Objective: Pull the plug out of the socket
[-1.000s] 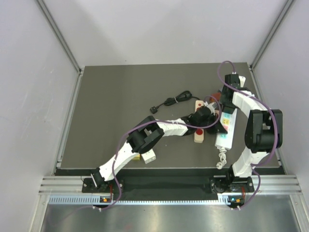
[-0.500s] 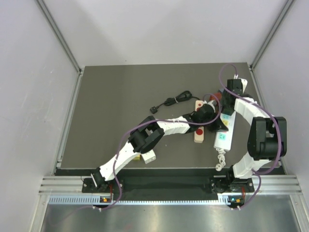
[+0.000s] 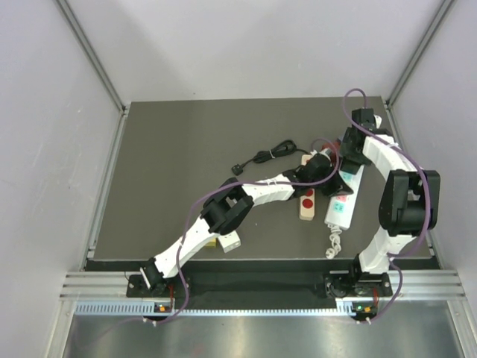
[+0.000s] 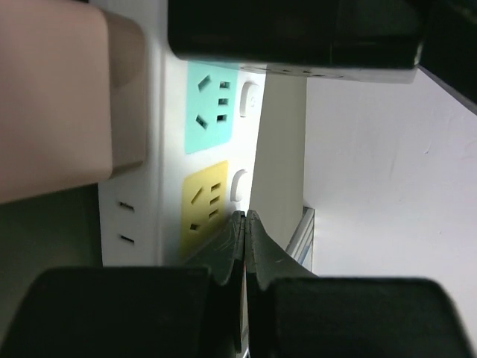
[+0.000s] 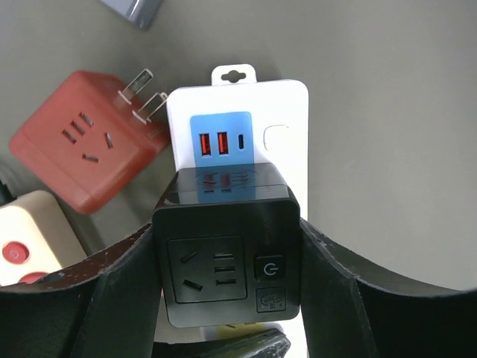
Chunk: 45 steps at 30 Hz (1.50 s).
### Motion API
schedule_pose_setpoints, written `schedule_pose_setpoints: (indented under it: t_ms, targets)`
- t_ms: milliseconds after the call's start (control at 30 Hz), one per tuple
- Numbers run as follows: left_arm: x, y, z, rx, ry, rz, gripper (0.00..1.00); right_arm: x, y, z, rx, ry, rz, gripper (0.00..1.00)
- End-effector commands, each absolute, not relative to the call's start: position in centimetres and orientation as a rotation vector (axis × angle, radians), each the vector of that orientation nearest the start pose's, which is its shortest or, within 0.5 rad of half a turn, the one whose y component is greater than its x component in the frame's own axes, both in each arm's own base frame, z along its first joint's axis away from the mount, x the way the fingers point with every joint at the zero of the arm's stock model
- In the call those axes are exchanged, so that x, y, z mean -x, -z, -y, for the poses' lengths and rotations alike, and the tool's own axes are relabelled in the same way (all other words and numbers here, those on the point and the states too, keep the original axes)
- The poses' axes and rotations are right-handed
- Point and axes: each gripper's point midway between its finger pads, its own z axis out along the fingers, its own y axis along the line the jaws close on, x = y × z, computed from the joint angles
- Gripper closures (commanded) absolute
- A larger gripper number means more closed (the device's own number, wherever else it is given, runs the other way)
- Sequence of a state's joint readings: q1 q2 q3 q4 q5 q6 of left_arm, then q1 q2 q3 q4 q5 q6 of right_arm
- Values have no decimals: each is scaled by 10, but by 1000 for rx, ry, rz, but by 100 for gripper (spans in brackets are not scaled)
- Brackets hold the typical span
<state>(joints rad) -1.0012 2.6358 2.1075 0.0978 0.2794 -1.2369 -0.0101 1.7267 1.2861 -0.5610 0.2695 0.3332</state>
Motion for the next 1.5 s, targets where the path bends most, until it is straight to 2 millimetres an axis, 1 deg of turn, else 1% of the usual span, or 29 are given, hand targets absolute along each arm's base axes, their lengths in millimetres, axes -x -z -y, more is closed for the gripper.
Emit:
schedule_pose_setpoints:
  t_ms: [0,67,133,167,233,267,300,333,367,467,533,633,667,767,833,900,1033,1133,1167,1200,1233,1267,1300,1333,1367,1400,1433,1467]
  targets:
    - [-286,70,575,158,1093,-2771,100,-432,-164,64,-549,332,-2279,100]
    - [-287,69,577,159,1099,-2765,100,-427,-174,68,-542,360,-2249,100]
    - [-286,71,578,158,1099,-2770,100,-428,-179,67,-531,351,-2228,100]
    - [-286,69,580,153,1110,-2773,100,-427,-177,65,-523,350,-2226,100]
    - [-285,71,581,150,1114,-2780,100,-429,-177,64,-528,342,-2208,100]
    - [-285,71,581,147,1113,-2782,100,-422,-170,66,-542,359,-2205,100]
    - [-285,70,581,146,1117,-2780,100,-422,-173,54,-510,346,-2177,100]
    - [-285,69,581,144,1117,-2778,100,-431,-184,54,-505,341,-2080,100]
    - [-285,71,580,146,1115,-2781,100,-416,-177,56,-509,379,-2043,100]
    - [-285,71,581,146,1116,-2779,100,-404,-176,66,-575,419,-1975,100]
    - [-285,71,580,150,1116,-2781,100,-404,-178,68,-591,414,-1964,100]
    - [-286,71,581,153,1117,-2779,100,-410,-175,65,-632,316,-2029,100]
    - [-285,70,581,150,1118,-2779,100,-411,-168,69,-651,269,-2090,100]
    - [-285,70,581,150,1118,-2779,100,-415,-158,67,-680,166,-2183,100]
    - [-286,71,581,151,1116,-2779,100,-416,-155,65,-688,111,-2205,100]
    - [-285,70,582,148,1118,-2778,100,-415,-156,72,-707,104,-2205,100]
    - [-285,69,584,121,1124,-2774,100,-413,-175,73,-673,109,-2146,100]
    - [-283,57,594,16,1154,-2728,100,-403,-191,76,-659,157,-2115,100]
    - [-278,46,600,-59,1173,-2693,100,-401,-193,78,-658,173,-2115,100]
    - [-278,35,608,-100,1215,-2642,100,-397,-194,78,-658,180,-2117,100]
    - [-278,27,610,-131,1234,-2612,100,-393,-196,77,-652,180,-2113,100]
    - [-272,15,612,-182,1265,-2574,100,-390,-198,77,-654,179,-2106,100]
    - [-273,-2,619,-215,1333,-2496,100,-387,-198,76,-656,173,-2101,100]
    - [-269,-1,614,-232,1331,-2489,100,-381,-201,75,-653,166,-2087,100]
    - [-271,-25,615,-266,1347,-2434,100,-380,-203,72,-645,152,-2070,100]
    - [-272,-39,616,-281,1377,-2386,100,-379,-203,69,-639,140,-2065,100]
    - [-269,-36,608,-290,1377,-2390,100,-373,-202,65,-625,124,-2060,100]
    - [-269,-67,607,-302,1421,-2327,100,-373,-203,62,-618,115,-2049,100]
